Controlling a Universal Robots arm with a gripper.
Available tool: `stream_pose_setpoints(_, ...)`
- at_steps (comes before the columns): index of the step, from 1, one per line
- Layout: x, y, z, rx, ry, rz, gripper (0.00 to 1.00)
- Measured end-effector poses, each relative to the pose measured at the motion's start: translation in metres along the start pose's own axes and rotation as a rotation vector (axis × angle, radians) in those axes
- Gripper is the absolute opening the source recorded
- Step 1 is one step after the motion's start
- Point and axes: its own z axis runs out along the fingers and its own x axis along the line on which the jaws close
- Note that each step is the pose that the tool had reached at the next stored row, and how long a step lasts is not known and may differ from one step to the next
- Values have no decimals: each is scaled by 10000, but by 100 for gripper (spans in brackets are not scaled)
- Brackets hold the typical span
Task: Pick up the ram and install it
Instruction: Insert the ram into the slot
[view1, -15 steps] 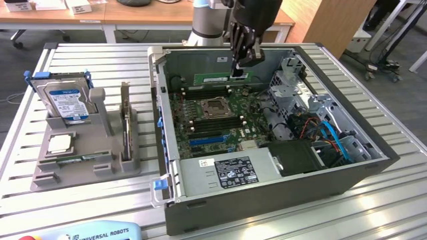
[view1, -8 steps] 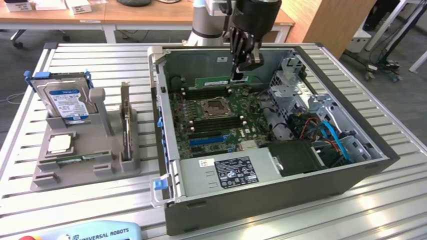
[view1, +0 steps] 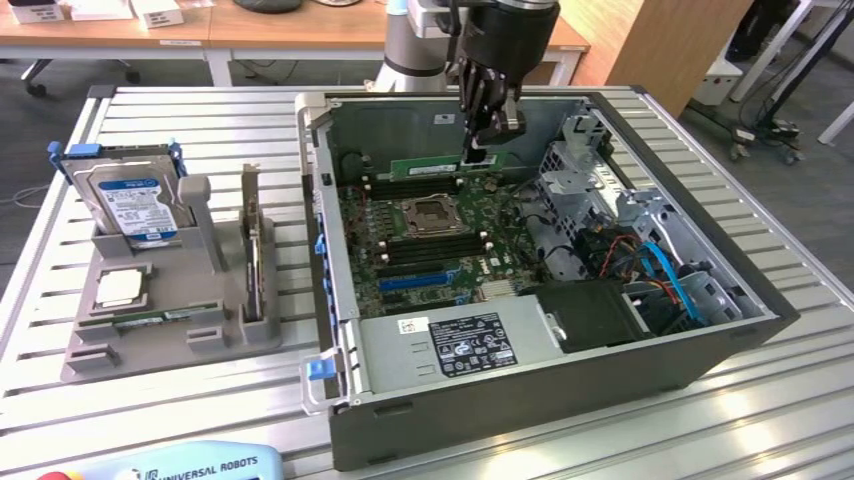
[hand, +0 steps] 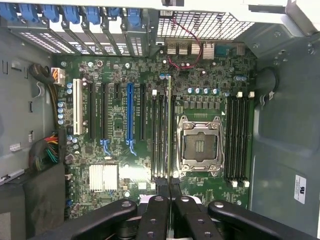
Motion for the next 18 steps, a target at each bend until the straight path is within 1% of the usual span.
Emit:
stream_pose_setpoints(2, 0, 0, 1, 1, 2, 1, 11)
stream_pose_setpoints(3, 0, 0, 2, 2, 11, 0, 11)
stream_pose_setpoints(4, 0, 0, 2, 2, 32, 0, 11)
stream_pose_setpoints(5, 0, 0, 1, 1, 56, 1, 11)
stream_pose_setpoints(8, 0, 0, 2, -1, 172, -1, 11)
stream_pose_setpoints(9, 0, 0, 2, -2, 195, -2, 11)
stream_pose_setpoints(18, 0, 1, 7, -17, 223, -1, 11)
